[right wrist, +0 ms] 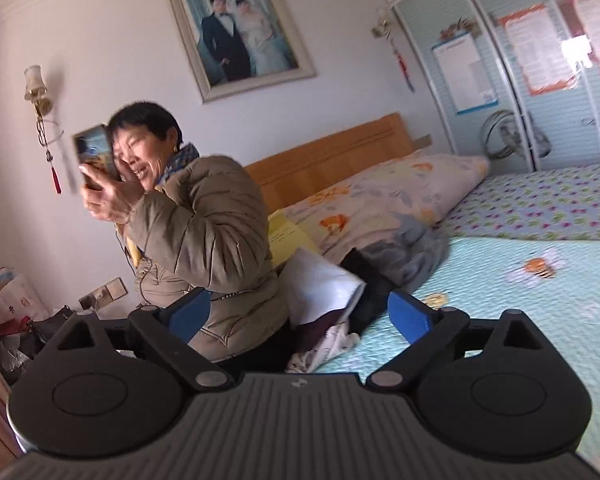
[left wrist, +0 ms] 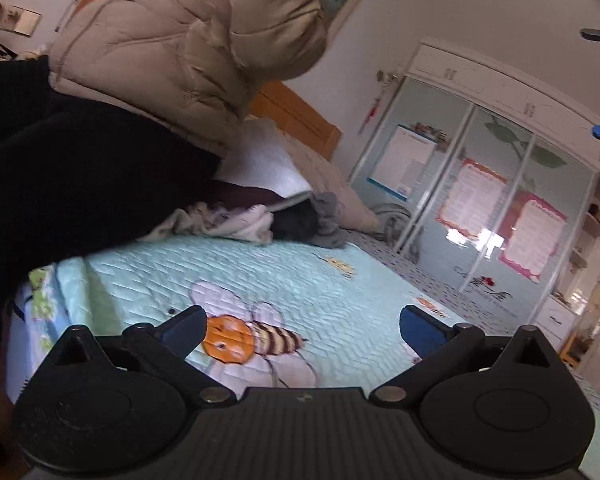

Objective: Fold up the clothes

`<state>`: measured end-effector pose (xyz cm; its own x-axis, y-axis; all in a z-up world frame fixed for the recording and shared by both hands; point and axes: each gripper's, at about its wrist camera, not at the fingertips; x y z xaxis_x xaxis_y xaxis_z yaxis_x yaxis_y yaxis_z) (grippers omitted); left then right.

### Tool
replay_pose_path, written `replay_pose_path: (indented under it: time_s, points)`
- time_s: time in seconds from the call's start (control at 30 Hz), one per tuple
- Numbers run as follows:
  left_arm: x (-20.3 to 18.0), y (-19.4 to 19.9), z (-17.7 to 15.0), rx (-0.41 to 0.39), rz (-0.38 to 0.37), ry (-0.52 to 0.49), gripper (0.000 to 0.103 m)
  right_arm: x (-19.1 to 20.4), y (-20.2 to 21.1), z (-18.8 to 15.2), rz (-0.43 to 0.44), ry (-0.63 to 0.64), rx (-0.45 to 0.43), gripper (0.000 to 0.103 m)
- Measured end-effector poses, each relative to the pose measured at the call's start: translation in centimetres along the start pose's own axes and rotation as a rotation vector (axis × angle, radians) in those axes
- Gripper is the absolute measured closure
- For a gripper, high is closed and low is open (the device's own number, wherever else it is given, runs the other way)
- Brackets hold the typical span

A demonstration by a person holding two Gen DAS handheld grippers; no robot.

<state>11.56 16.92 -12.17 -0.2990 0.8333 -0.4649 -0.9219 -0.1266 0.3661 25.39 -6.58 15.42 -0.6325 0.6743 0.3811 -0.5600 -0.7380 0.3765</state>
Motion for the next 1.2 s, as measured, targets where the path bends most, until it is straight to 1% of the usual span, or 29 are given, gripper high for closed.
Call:
replay_pose_path:
  time_s: [0.03, 0.07, 0.17, 0.3, 0.37, 0.43, 0.5, 0.53, 0.6, 0.67, 0.73, 0.8, 0.9, 0.97, 1.07, 1.13, 1.17, 1.2]
  points:
    - [0.3, -0.1, 0.4, -0.013, 0.020, 0.033, 0.001, -0.3, -2.8, 0.6, 0.017, -0.014, 0.021, 0.007]
    - [0.7, 0.2, 0.7, -0.045, 0.002, 0.050, 0.001, -0.7, -5.7, 1.0, 0.023, -0.041, 0.042, 0.007]
    - [1.3, 0.3, 1.6, -0.081, 0.025, 0.039, 0.001, -2.1, -14.1, 1.5, 0.030, -0.118, 0.101, 0.007]
    - [2.6, 0.1, 2.3, -0.039, 0.019, 0.080, 0.001, -3.7, -23.8, 1.7, 0.023, -0.162, 0.165, 0.007]
    - [3.0, 0.3, 2.6, -0.030, 0.009, 0.096, 0.001, -4.7, -28.0, 1.4, 0.021, -0.210, 0.206, 0.007]
    - [3.4, 0.3, 2.8, -0.025, -0.006, 0.109, 0.001, -6.1, -31.2, 0.7, 0.040, -0.279, 0.234, 0.007]
    - [3.6, 0.2, 2.7, -0.038, -0.005, 0.089, 0.001, -7.5, -33.9, -0.3, 0.065, -0.339, 0.260, 0.007]
    - [3.6, 0.3, 2.7, -0.044, -0.005, 0.075, 0.001, -7.8, -34.6, -0.8, 0.057, -0.353, 0.271, 0.007]
    - [3.8, -0.9, 2.7, -0.030, 0.001, 0.047, 0.001, -8.2, -36.0, -1.9, 0.040, -0.378, 0.292, 0.007]
    - [4.0, -1.6, 2.9, -0.005, -0.007, 0.034, 0.001, -8.1, -35.5, -3.3, 0.035, -0.368, 0.311, 0.007]
    - [4.1, -2.0, 3.0, -0.002, -0.003, 0.030, 0.001, -8.0, -34.3, -4.9, 0.025, -0.343, 0.334, 0.008]
    - [4.0, -2.8, 3.1, 0.023, -0.008, 0.018, 0.001, -7.5, -31.5, -6.6, -0.005, -0.286, 0.351, 0.008]
    - [3.5, -3.9, 3.0, 0.078, -0.022, -0.014, 0.001, -7.1, -25.5, -9.7, -0.048, -0.198, 0.347, 0.007]
    - [2.7, -4.6, 2.6, 0.132, -0.049, -0.066, 0.001, -7.2, -21.3, -11.7, -0.093, -0.193, 0.344, 0.007]
    - [1.1, -6.0, 1.3, 0.255, -0.077, -0.170, 0.001, -7.0, -14.9, -14.6, -0.175, -0.207, 0.309, 0.005]
    - [0.3, -6.3, 0.4, 0.337, -0.132, -0.204, 0.001, -6.6, -10.6, -16.2, -0.219, -0.204, 0.253, 0.000]
    - [0.0, -6.1, 0.0, 0.375, -0.168, -0.214, 0.001, -6.1, -8.5, -16.9, -0.233, -0.204, 0.237, 0.000]
    - [-0.5, -5.5, -0.3, 0.397, -0.194, -0.236, 0.001, -5.5, -7.1, -17.3, -0.252, -0.197, 0.238, 0.000]
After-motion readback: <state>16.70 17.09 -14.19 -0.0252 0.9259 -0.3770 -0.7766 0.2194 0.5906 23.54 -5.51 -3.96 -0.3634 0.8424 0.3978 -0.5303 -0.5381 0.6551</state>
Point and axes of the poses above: each gripper's, at about its wrist camera, not at the fingertips, and y roughly against the way its jaws point, x to its left, z to its top, and after that the axes turned 12 degrees about x, right-handed
